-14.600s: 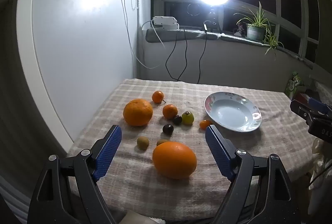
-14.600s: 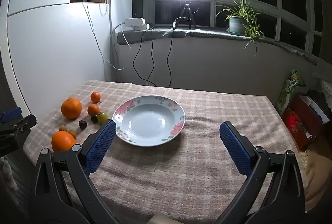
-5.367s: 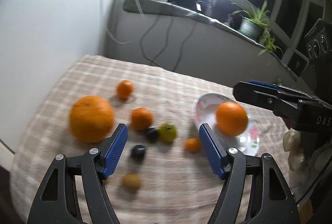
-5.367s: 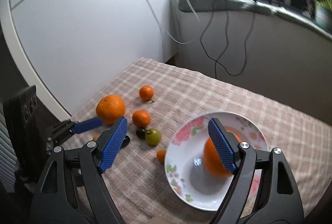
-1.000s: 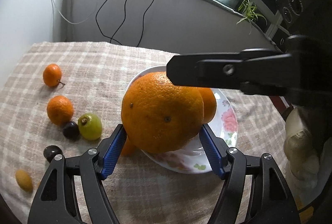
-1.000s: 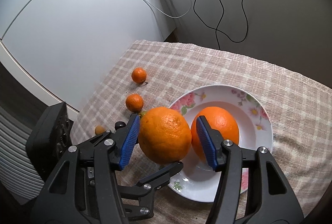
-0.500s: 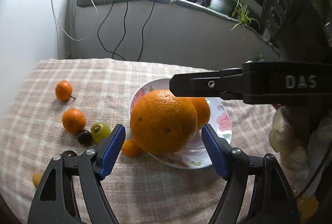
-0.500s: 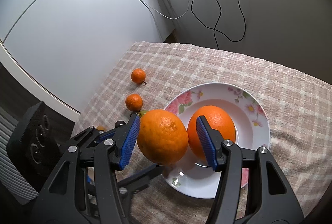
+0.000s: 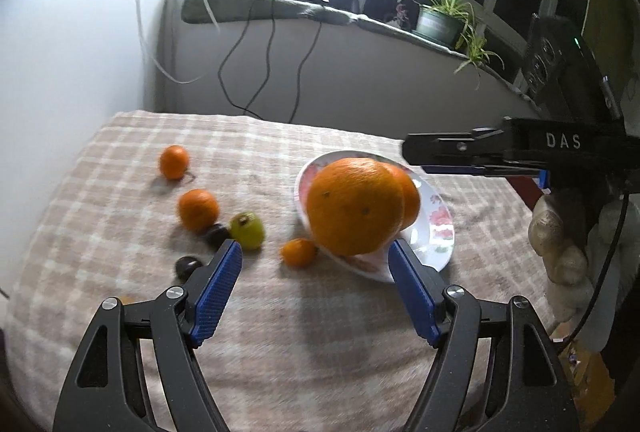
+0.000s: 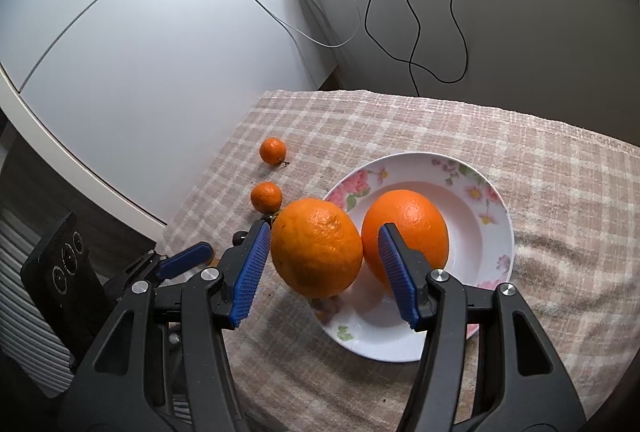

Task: Organize fruits
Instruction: 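Open the right gripper and pull it back from the plate, then move the right gripper to a brown kiwi and close on it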

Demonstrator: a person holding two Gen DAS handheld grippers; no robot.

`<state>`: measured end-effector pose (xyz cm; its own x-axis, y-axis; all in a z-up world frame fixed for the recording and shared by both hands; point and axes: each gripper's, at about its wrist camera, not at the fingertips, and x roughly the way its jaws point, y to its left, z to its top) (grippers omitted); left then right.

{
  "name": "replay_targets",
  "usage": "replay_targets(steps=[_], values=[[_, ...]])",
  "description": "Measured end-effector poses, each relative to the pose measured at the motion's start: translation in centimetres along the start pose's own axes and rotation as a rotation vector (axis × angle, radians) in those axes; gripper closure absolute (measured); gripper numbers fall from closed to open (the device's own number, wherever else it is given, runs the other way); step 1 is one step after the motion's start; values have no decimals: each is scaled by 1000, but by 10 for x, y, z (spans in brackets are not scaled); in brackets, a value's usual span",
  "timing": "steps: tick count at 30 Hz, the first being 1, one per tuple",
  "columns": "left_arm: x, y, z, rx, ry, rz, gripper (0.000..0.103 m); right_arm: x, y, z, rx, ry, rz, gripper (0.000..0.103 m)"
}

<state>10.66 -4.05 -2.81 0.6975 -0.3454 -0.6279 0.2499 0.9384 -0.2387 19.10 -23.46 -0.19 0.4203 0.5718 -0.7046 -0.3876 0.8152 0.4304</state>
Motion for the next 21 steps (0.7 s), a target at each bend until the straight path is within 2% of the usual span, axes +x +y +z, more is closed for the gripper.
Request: replay_targets(steps=[7, 13, 21], values=[[-20, 28, -19, -39, -8, 47, 27, -5, 18, -15, -55, -29, -8, 43], [-33, 56, -39, -98, 3, 82, 28, -10, 40, -34, -130, -70, -20, 33], [-47, 86, -55, -161, -4, 114, 32, -1, 76, -62, -270, -82, -27, 32]])
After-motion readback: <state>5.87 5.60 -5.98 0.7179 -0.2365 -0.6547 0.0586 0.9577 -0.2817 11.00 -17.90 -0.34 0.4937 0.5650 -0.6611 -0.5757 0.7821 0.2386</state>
